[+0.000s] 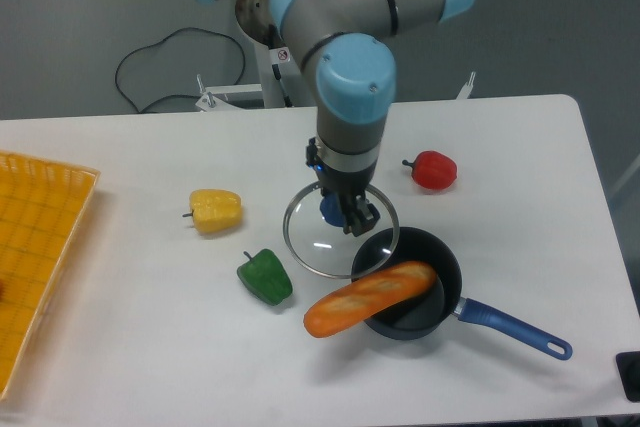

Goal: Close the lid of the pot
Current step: 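Carry the glass lid toward the dark saucepan with the bread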

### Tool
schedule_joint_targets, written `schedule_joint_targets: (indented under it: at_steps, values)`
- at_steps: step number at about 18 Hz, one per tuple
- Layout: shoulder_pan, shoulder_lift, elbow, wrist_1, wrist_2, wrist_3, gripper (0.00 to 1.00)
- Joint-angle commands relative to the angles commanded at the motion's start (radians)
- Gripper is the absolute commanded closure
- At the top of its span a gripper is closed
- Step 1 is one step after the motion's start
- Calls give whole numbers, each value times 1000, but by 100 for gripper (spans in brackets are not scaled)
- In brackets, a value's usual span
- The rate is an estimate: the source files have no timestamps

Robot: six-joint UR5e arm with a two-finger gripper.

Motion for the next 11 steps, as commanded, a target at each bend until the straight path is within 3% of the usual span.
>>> schedule_joint_targets:
  at_steps: [6,11]
  values:
    - [15,-67,37,25,6,0,87]
    - [34,-78,43,25,2,3,87]
